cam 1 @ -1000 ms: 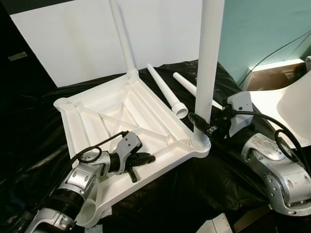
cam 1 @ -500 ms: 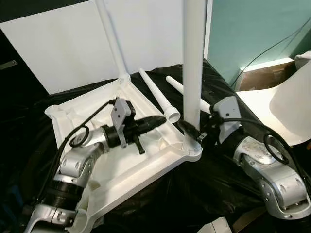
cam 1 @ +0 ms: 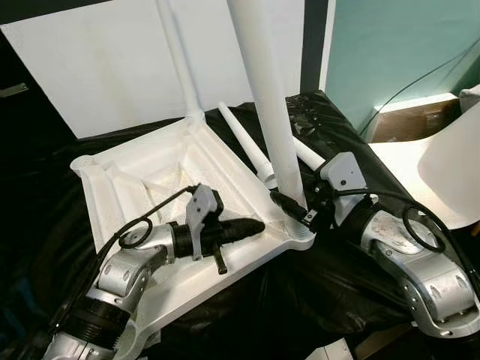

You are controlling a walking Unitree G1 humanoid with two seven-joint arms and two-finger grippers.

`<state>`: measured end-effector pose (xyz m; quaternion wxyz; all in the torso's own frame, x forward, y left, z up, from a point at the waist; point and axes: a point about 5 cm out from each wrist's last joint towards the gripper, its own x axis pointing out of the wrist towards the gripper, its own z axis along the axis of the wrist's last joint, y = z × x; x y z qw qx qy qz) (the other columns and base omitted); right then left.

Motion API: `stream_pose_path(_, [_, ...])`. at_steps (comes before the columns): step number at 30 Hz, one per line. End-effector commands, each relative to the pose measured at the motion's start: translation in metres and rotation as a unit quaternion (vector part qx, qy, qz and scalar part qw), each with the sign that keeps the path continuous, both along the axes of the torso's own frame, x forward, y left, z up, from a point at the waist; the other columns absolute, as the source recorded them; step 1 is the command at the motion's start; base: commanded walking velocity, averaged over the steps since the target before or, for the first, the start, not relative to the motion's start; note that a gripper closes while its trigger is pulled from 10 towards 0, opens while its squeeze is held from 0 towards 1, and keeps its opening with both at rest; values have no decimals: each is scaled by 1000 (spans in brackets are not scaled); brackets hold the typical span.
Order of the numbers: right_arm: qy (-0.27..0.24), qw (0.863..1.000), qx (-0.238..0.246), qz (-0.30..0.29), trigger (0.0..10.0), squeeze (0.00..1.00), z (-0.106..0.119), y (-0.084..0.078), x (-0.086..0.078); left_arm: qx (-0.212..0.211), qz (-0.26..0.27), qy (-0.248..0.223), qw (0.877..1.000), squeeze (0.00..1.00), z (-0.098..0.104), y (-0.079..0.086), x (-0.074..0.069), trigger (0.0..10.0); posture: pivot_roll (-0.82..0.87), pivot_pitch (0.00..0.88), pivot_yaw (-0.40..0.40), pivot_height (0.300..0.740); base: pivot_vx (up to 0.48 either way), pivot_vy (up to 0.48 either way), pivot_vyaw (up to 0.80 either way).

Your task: Building children table

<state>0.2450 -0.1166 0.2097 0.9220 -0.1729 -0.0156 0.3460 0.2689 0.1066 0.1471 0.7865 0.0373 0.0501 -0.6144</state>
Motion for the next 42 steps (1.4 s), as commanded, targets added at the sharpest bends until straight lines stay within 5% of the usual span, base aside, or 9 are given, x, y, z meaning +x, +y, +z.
stream_pose_path(1, [44, 999, -26, -15, 10000, 0, -19, -7, 2, 30, -45, 25, 998, 0, -12, 1, -6, 10000, -198, 0, 108, 740, 0, 0, 0])
stream_pose_path(16, [47, 998, -32, -29, 10000, 0, -23, -14, 5, 51, -51, 50, 996, 0, -27, -9, -16, 10000, -199, 0, 105, 740, 0, 0, 0])
stream_pose_path(23, [42, 998, -26, -36, 10000, 0, -22, -14, 9, 124, -22, 40, 991, 0, -48, -11, -13, 10000, -189, 0, 112, 740, 0, 0, 0])
stream_pose_path(30, [42, 998, -22, -40, 10000, 0, -23, -12, 10, 100, -46, 54, 992, 0, -42, -14, -19, 10000, -188, 0, 115, 740, 0, 0, 0])
stream_pose_path(34, [38, 998, -20, -45, 10000, 0, -22, -12, 13, 141, -53, 67, 986, 0, -52, -13, -24, 10000, -186, 0, 118, 740, 0, 0, 0])
stream_pose_path(35, [35, 998, -18, -48, 10000, 0, -21, -12, 14, 165, -41, 72, 983, 0, -60, -12, -23, 2667, -184, 0, 118, 740, 0, 0, 0])
stream_pose_path(37, [33, 998, -17, -50, 10000, 0, -20, -12, 15, 179, -33, 75, 980, 0, -64, -12, -22, 2667, -184, 0, 118, 740, 0, 0, 0])
stream_pose_path(38, [31, 998, -16, -52, 10000, 0, -20, -12, 16, 189, -30, 78, 979, 0, -67, -12, -21, 0, -184, 0, 119, 740, 0, 0, 0])
stream_pose_path(42, [30, 998, -15, -54, 10000, 0, -19, -12, 18, 197, -38, 81, 976, 0, -69, -12, -23, 0, -182, 0, 119, 740, 0, 0, 0])
